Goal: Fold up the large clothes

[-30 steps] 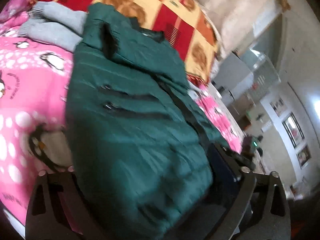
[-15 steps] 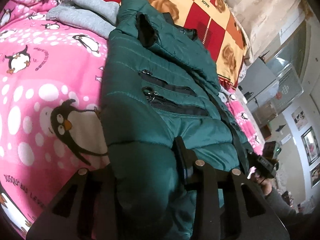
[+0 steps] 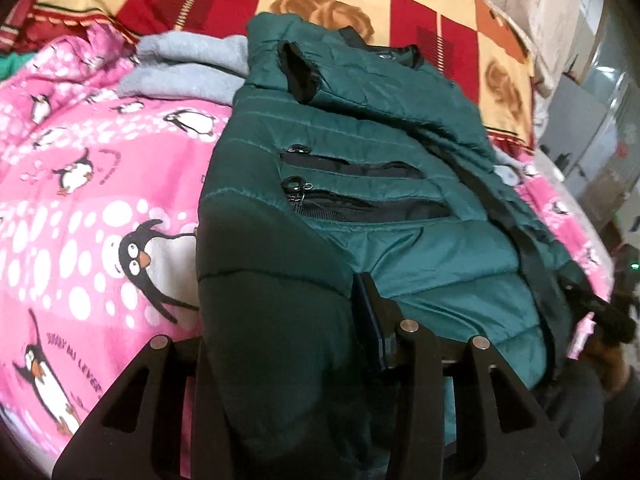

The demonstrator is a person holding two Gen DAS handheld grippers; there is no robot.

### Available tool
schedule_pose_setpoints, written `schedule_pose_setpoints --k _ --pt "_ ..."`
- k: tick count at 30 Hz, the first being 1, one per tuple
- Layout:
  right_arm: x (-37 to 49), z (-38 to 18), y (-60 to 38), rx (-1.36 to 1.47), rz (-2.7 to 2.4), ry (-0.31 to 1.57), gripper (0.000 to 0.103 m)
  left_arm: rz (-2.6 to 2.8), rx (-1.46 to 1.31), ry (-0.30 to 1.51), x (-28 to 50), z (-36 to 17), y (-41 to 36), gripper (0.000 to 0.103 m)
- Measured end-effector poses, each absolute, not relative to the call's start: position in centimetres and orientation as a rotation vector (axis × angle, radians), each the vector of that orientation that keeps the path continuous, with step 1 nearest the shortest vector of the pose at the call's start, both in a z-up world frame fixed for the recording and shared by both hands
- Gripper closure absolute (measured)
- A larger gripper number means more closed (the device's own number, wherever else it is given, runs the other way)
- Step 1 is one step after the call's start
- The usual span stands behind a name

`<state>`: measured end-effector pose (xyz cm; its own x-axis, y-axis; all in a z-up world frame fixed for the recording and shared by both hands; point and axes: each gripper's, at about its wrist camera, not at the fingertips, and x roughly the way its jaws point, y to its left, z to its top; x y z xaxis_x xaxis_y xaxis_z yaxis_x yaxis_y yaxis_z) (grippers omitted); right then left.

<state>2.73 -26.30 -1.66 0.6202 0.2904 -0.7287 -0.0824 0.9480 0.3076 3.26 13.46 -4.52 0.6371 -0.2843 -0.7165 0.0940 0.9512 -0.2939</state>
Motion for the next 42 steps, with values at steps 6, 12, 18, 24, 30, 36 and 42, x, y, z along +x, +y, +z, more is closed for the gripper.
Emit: schedule_pose_setpoints --k 6,12,18,24,30,36,42 --pt "2.4 -1.6 -25.5 0.221 0.119 0.886 0.063 -0.177 -0.225 0.852 3.3 -4.8 13.2 0.065" --pt "2.2 -1.5 -23.7 0.131 0.022 0.887 0.063 -0.177 -0.240 0.849 3.1 -4.8 13.5 0.064" --pt "2.2 -1.5 -23.2 0.106 0.000 0.888 0.063 -0.182 -0.251 0.838 2.9 -5.0 13.6 0.064" --pt "2.2 -1.5 -23.2 0.090 -0.010 0.887 0.063 -0.192 -0.277 0.835 2.9 -5.0 13.8 0.064" --pt "2.2 -1.6 -23.1 0.083 -0.013 0.886 0.063 -0.200 -0.296 0.830 2.9 -5.1 14.0 0.064" --pt "2.2 -1.6 -22.9 0.081 -0.015 0.885 0.063 -0.200 -0.299 0.829 2.9 -5.1 14.0 0.064" --pt "2.2 -1.6 -22.9 0.079 -0.015 0.885 0.063 -0.201 -0.300 0.830 2.9 -5.2 14.0 0.064"
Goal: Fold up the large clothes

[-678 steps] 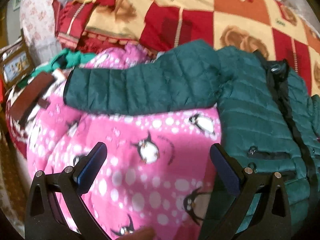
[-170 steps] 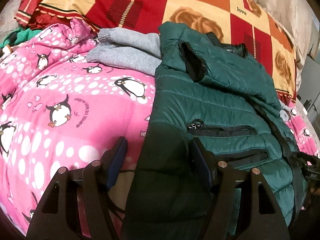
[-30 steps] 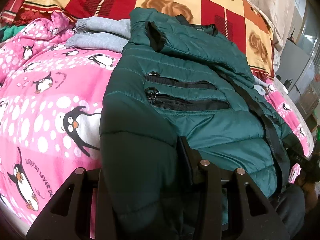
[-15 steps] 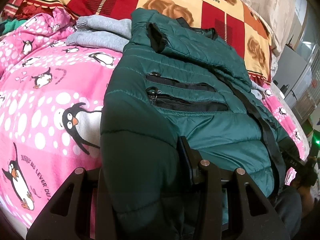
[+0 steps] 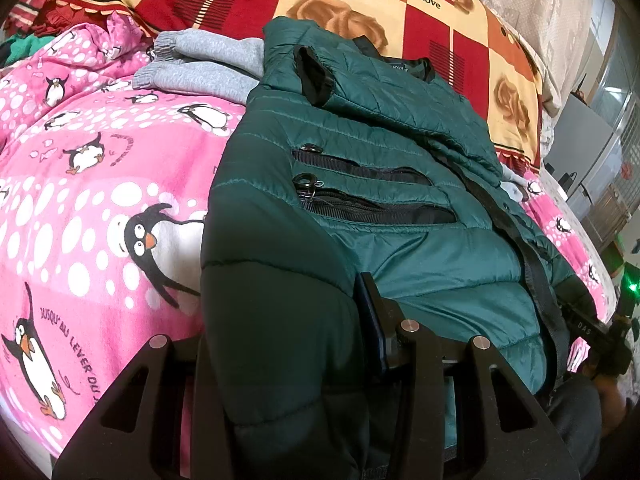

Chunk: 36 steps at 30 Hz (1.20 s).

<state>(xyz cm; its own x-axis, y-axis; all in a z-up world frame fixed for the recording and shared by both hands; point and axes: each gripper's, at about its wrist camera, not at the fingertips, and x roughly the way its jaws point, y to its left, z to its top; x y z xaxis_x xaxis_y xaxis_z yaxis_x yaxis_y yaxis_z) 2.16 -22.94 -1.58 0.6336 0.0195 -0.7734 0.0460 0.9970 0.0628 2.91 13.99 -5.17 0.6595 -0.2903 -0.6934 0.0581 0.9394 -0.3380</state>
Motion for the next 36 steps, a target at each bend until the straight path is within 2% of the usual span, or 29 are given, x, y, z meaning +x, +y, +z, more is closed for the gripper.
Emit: schedule_pose_setpoints --k 6,9,11,14,26,36 --pt "2.2 -1.3 -22.7 0.054 -0.015 0.883 0.063 -0.190 -0.283 0.836 3.0 -5.0 13.9 0.065" --pt "2.0 -0.2 -23.6 0.109 0.028 0.863 0.071 -0.162 -0.266 0.834 2.9 -3.7 14.1 0.077" --pt "1.9 0.6 -24.8 0.162 0.071 0.852 0.080 -0.163 -0.281 0.826 2.8 -2.9 14.4 0.085" --pt "1.5 1.7 -26.4 0.256 0.159 0.825 0.085 -0.168 -0.291 0.807 2.4 -1.6 14.7 0.088" --pt "-3.6 8.9 -25.6 0.139 0.232 0.685 0.088 -0.214 -0.341 0.684 -2.4 5.7 16.3 0.089" --pt "-10.4 14.6 -26.3 0.163 0.309 0.585 0.088 -0.264 -0.389 0.602 -10.2 9.6 18.1 0.089"
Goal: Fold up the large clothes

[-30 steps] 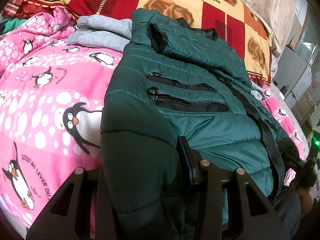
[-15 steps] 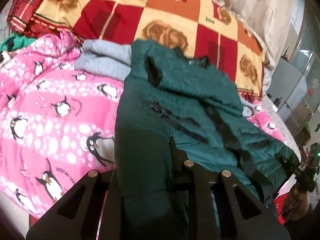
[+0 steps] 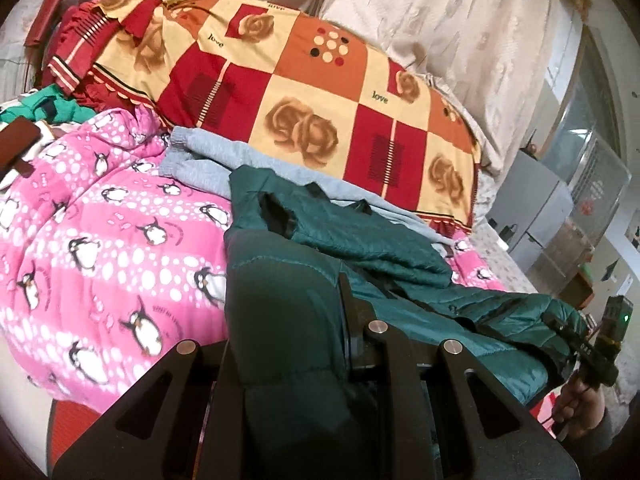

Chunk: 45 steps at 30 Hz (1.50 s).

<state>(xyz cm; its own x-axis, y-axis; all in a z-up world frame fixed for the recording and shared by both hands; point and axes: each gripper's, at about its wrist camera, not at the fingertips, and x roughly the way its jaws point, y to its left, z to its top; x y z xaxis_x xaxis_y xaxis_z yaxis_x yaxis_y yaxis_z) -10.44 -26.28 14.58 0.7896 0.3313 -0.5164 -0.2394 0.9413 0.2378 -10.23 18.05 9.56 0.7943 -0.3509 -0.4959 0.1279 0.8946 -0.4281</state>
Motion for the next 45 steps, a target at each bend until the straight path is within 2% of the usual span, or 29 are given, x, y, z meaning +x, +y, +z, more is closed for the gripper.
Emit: schedule_pose_setpoints --k 7,13,21,28,34,45 --pt "-14.0 16.8 -26.6 0.170 0.340 0.536 0.088 -0.284 -0.388 0.571 -14.6 10.6 18.0 0.089" --pt "-13.3 16.8 -27.0 0.218 0.328 0.518 0.088 -0.280 -0.423 0.529 -13.9 10.9 18.0 0.089" --pt "-9.2 17.0 -27.8 0.327 0.234 0.440 0.088 -0.200 -0.542 0.438 -8.6 12.4 18.3 0.089" --pt "-1.1 17.5 -28.3 0.411 0.211 0.479 0.088 -0.153 -0.567 0.485 0.3 13.8 17.9 0.089" --pt "8.7 14.1 -28.7 0.453 0.223 0.606 0.088 -0.092 -0.458 0.592 8.8 10.4 16.6 0.089" --pt "21.0 6.8 -25.1 0.231 0.175 0.708 0.088 -0.009 -0.326 0.747 19.7 1.9 16.2 0.085"
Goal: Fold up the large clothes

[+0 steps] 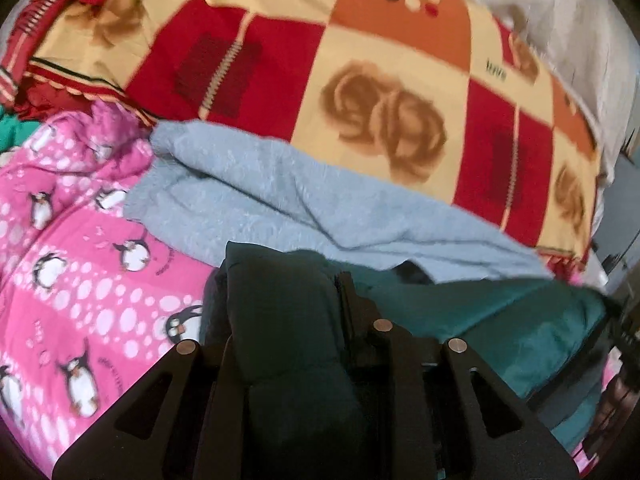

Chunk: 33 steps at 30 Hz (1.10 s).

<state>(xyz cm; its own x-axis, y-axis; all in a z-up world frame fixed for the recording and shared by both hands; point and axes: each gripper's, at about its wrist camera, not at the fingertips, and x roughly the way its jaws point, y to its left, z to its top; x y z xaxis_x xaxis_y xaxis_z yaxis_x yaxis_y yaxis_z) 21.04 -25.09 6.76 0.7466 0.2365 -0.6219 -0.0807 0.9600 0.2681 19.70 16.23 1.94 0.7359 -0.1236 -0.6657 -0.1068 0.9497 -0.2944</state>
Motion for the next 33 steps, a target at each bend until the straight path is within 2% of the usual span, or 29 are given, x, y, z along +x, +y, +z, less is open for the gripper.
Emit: schedule_pose_setpoints --k 5,13,33 --pt "23.9 2.7 -24.5 0.188 0.161 0.781 0.086 -0.017 -0.316 0.765 21.9 -0.6 15.8 0.085" --pt "25.4 -0.2 -24.3 0.187 0.183 0.824 0.084 -0.016 -0.312 0.732 22.5 -2.1 15.3 0.085" --pt "24.8 -0.4 -24.1 0.175 0.162 0.805 0.082 0.013 -0.247 0.706 22.4 -2.2 14.5 0.084"
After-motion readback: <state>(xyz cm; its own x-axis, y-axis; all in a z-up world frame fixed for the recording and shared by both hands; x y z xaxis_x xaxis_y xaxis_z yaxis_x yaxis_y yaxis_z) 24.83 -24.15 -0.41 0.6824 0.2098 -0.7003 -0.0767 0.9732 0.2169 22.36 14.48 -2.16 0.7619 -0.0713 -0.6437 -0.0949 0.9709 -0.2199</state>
